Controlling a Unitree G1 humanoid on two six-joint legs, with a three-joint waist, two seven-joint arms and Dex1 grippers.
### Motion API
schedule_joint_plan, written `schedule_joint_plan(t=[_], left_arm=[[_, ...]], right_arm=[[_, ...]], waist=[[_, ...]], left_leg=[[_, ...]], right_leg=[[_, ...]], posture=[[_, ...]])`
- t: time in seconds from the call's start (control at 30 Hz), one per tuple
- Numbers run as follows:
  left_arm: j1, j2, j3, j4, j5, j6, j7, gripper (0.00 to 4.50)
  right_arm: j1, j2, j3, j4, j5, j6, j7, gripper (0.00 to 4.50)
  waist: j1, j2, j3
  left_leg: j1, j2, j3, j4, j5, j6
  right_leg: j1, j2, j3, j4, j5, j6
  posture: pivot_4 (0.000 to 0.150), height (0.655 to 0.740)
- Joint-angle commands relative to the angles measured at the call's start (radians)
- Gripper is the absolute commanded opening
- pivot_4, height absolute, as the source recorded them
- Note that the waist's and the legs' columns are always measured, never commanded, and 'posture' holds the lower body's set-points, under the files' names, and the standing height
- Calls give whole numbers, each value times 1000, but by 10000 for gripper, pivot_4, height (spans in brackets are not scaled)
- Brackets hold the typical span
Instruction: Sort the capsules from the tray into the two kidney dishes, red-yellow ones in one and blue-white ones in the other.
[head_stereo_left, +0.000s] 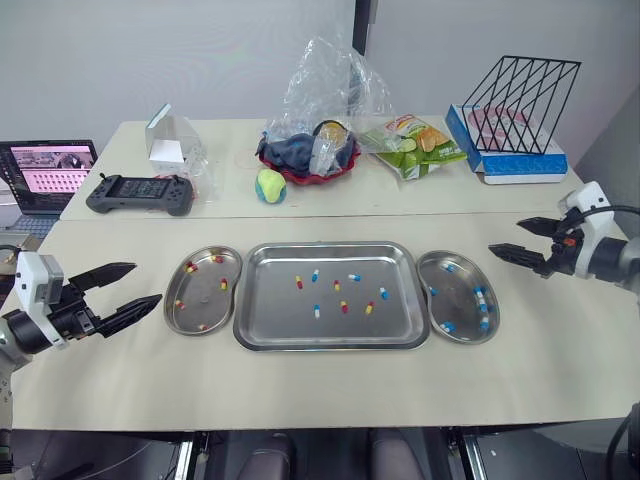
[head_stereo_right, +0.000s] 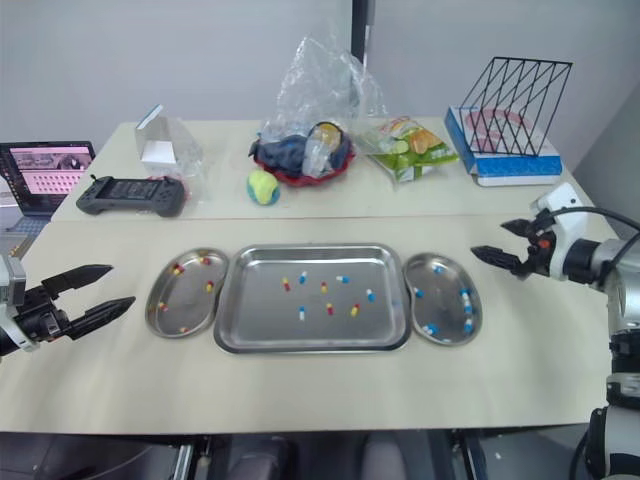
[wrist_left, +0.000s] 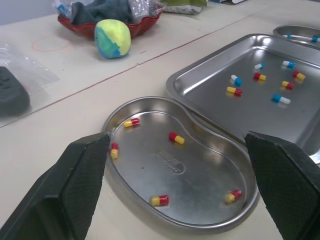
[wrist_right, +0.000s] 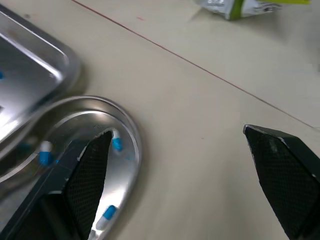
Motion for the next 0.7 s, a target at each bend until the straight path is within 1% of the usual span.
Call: schedule_joint_plan(t=[0.03,0.1,0.2,0.3,0.43,0.5,0.7], left_arm=[[-12,19,35,18,2,-34,19,45000],[-13,20,37,33,0,-44,21,45000],[-8,18,38,52,8,-67,26,45000],[-12,20,36,69,15,-59,55,45000],[-16,26,27,69,25,-39,93,45000],[-5,33,20,58,14,-6,86,45000],[8,26,43,33,21,-21,130,45000]], right_arm=[[-9,-13,-50,55,-11,-113,-32,44768],[-9,-7,-59,81,-9,-144,-46,44768],[7,13,-88,132,-15,-221,-111,44768],[15,21,-100,171,-5,-252,-109,44768],[20,30,-92,153,1,-264,-96,44768],[15,36,-90,152,1,-265,-97,44768],[-12,36,-79,178,-10,-281,-82,44768]], waist=[[-1,0,0],[-2,0,0],[-2,0,0],[-2,0,0],[-2,0,0],[-2,0,0],[-3,0,0]], left_leg=[[0,0,0,0,0,0],[0,0,0,0,0,0],[0,0,0,0,0,0],[1,0,0,0,0,0],[1,0,0,0,0,0],[1,0,0,0,0,0],[2,0,0,0,0,0]], right_leg=[[0,0,0,0,0,0],[0,0,0,0,0,0],[0,0,0,0,0,0],[1,0,0,0,0,0],[1,0,0,0,0,0],[1,0,0,0,0,0],[1,0,0,0,0,0]], posture=[[1500,7400],[1500,7400],[1500,7400],[1500,7400],[1500,7400],[1500,7400],[1500,7400]])
